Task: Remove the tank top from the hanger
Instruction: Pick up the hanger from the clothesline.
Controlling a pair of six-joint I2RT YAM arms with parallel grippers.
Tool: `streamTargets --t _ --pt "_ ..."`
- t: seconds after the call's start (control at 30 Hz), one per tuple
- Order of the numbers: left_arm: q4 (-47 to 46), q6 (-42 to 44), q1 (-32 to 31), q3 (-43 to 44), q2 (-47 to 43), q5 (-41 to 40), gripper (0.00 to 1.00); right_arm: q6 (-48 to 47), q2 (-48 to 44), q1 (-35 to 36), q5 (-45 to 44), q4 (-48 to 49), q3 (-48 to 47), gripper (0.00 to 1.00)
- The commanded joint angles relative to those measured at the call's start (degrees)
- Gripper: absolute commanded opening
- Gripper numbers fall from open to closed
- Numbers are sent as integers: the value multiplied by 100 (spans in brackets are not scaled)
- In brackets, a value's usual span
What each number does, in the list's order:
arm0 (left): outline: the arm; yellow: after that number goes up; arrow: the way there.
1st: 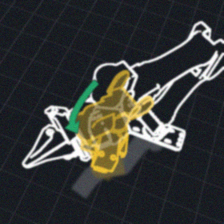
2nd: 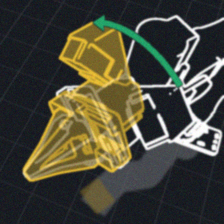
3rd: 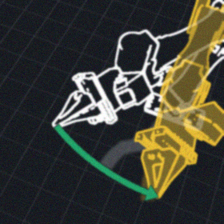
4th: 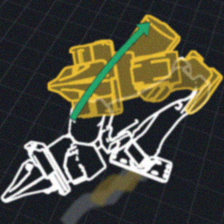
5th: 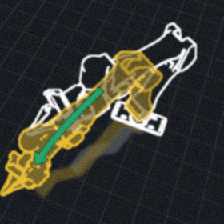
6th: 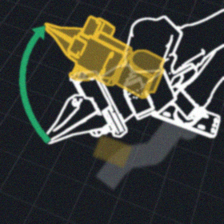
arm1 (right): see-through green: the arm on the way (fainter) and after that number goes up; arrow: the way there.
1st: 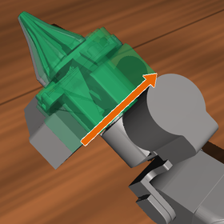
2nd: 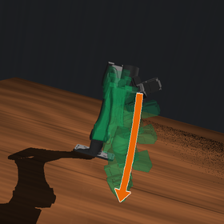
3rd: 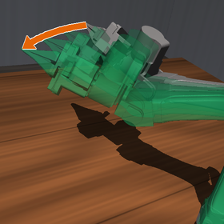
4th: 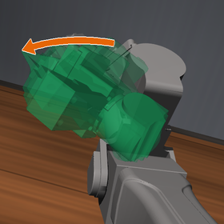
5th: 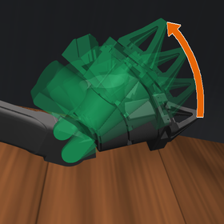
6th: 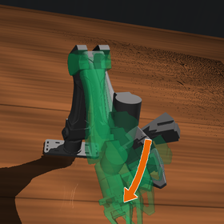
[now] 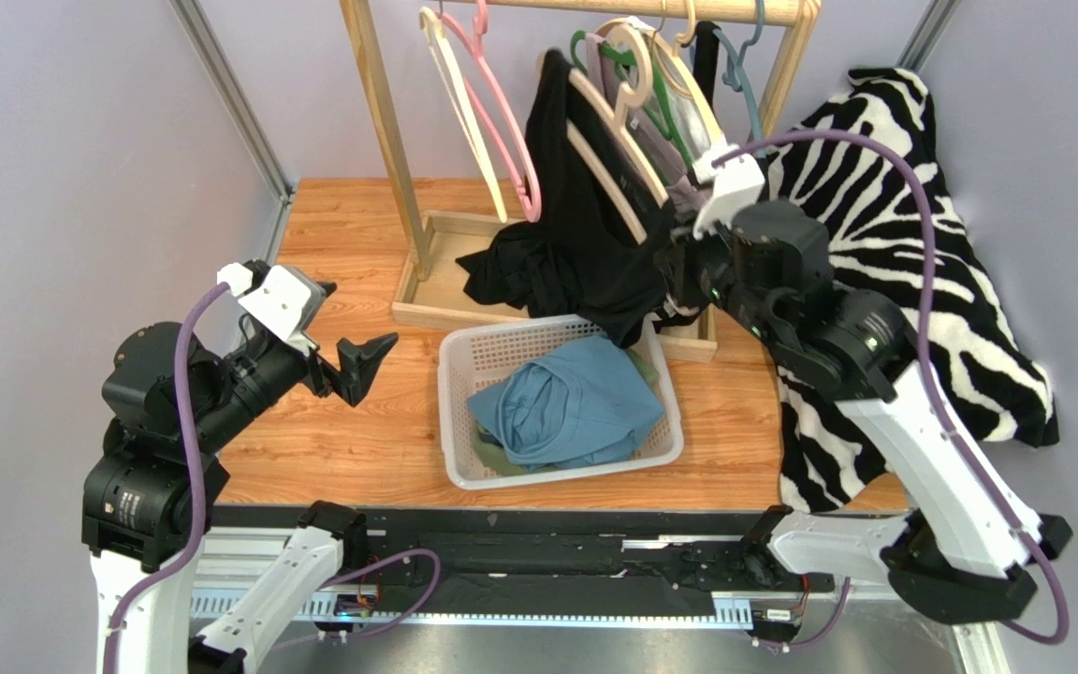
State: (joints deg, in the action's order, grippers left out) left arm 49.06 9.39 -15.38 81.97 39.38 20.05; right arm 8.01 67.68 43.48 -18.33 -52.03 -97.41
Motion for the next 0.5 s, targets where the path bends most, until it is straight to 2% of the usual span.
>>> streamTargets --t 0.0,0.1,0.17,0.37,0.47 --pt "42 -25 17 205 53 95 99 166 -1281 29 1205 87 256 0" --pt "16 -112 17 275 105 253 99 34 -1940 37 1996 412 328 0" --pt "16 -165 26 354 141 358 99 -141 -2030 37 2253 343 -126 0" --pt "42 -183 79 416 158 490 99 -274 -1759 37 3053 237 -1551 0" --pt "51 -192 105 363 106 543 99 -326 -1548 29 3195 229 -1921 0"
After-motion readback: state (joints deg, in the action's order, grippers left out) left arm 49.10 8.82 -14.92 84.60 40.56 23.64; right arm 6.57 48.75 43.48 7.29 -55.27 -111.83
